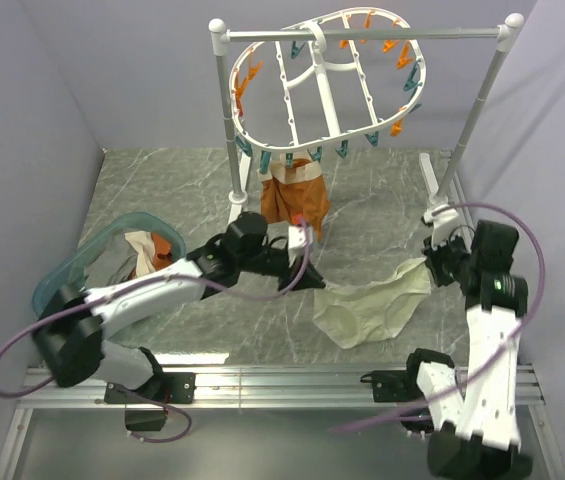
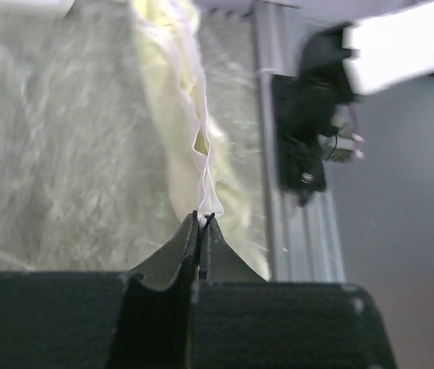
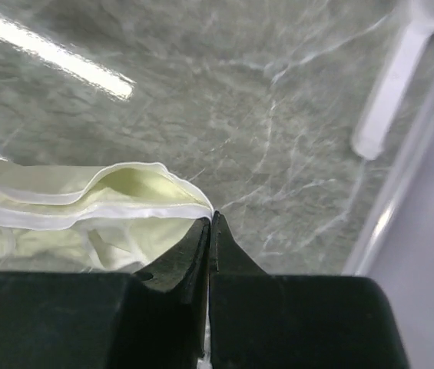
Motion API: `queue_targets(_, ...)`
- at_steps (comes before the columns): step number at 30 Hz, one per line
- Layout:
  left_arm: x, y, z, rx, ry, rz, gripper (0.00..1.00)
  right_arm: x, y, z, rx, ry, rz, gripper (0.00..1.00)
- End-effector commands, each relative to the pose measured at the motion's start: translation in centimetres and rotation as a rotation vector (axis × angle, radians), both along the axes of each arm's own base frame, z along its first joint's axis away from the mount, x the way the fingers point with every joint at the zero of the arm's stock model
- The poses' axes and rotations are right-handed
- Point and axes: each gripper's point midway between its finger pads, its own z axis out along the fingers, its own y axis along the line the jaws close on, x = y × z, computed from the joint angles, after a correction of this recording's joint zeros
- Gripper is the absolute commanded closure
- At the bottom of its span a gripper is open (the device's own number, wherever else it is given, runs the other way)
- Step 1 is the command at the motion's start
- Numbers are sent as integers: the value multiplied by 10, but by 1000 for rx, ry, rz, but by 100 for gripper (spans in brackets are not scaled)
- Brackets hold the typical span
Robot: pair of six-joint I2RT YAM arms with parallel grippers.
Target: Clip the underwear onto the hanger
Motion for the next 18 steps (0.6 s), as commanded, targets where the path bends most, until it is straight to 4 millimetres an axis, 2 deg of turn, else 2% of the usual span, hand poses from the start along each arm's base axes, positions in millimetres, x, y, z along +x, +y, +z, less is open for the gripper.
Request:
queue_targets(1, 48, -13, -30, 56, 197, 138, 100, 51, -24, -37, 16, 68, -87, 100)
queue_targets(3, 70, -19, -42, 67, 187, 189, 100, 77, -30, -41, 30, 57, -104, 100)
queue_targets(4, 79, -22, -61, 96, 173, 203, 100, 87, -31, -57, 60, 114, -115, 100)
queue_targets(6, 90, -28, -70, 89, 132, 213, 100, 105, -33, -62, 72, 123, -101, 100)
queue_targets(7, 92, -30, -84, 111, 128, 206, 99, 112, -34, -76, 82, 164, -94, 100)
queue_targets(9, 103, -35, -89, 108, 88, 224, 97, 123, -39, -85, 79, 162, -102, 99)
queue_targets(10, 110, -36, -102, 132, 77, 244, 96, 126, -39, -93, 87, 177, -108, 99)
queue_targets(12, 127, -41, -100, 126, 40, 288, 94, 136, -45, -99, 77, 151, -134, 98)
queue_targets(13, 131, -42, -109, 147, 51, 297, 92, 140, -46, -104, 89, 158, -151, 94)
queue_targets(14, 139, -47, -102, 143, 8, 291, 86, 142, -47, -106, 94, 163, -157, 83)
queue_targets(15, 142, -47, -102, 146, 5, 294, 80, 146, -49, -103, 94, 155, -164, 77)
queue_targets(16, 142, -47, -98, 141, -1, 290, 76, 147, -48, -104, 100, 161, -168, 67)
queue_targets(17, 139, -45, -94, 138, 0, 276, 72, 148, -48, -100, 103, 154, -169, 51)
queue_targets(18, 136, -43, -91, 133, 0, 271, 70, 147, -47, -97, 109, 148, -168, 44)
